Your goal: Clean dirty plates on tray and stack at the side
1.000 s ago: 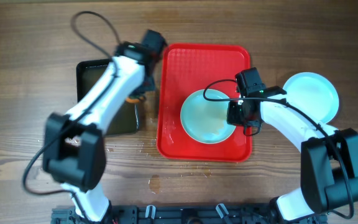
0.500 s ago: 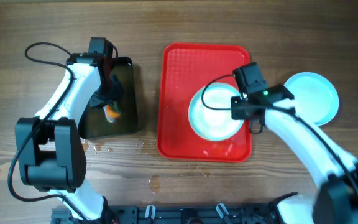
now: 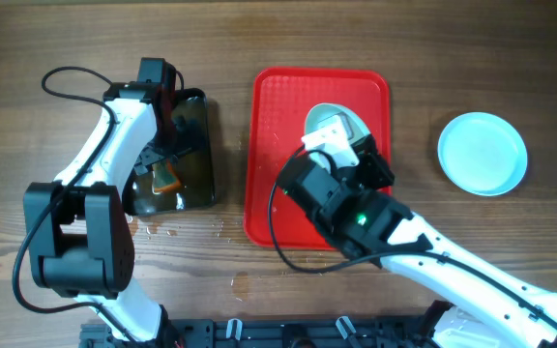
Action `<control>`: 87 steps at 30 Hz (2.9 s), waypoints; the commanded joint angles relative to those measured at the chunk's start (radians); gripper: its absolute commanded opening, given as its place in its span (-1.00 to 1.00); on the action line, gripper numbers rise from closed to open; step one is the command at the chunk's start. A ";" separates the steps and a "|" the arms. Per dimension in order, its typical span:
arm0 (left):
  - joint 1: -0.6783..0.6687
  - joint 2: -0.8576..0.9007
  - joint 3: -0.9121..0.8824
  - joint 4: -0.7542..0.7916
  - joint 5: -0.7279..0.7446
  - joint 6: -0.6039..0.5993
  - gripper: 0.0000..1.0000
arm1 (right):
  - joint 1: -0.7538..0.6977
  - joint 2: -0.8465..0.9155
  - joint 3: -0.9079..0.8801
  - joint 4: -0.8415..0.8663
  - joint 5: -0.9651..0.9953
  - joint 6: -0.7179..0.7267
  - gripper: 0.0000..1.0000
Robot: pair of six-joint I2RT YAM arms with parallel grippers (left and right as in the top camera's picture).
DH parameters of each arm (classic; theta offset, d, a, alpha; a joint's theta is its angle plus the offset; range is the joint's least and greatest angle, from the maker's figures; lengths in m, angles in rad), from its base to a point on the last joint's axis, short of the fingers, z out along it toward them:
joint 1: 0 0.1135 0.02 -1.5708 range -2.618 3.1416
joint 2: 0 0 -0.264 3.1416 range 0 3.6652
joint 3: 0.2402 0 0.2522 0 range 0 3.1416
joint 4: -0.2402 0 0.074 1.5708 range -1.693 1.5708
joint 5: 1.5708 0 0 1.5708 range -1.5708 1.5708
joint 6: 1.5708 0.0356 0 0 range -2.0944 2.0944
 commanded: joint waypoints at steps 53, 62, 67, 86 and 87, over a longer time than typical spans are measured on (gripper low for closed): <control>0.002 -0.357 -0.003 -0.045 0.121 0.090 1.00 | -1.543 0.165 0.000 0.032 -1.196 0.378 -0.90; 0.002 -0.364 -0.002 -0.079 0.124 0.092 1.00 | -1.411 -0.027 0.017 -0.023 -1.581 0.149 -0.36; 0.002 -0.568 -0.002 -0.246 0.124 0.117 1.00 | -1.048 -0.401 0.017 -0.150 -1.582 0.073 -0.17; 0.002 -0.918 -0.003 -0.436 0.127 0.103 1.00 | -0.886 -0.784 -0.070 -0.137 -1.431 0.146 0.99; 0.002 -0.918 -0.003 -0.436 0.127 0.103 1.00 | -0.886 -0.850 -0.147 -0.047 -1.420 0.079 0.99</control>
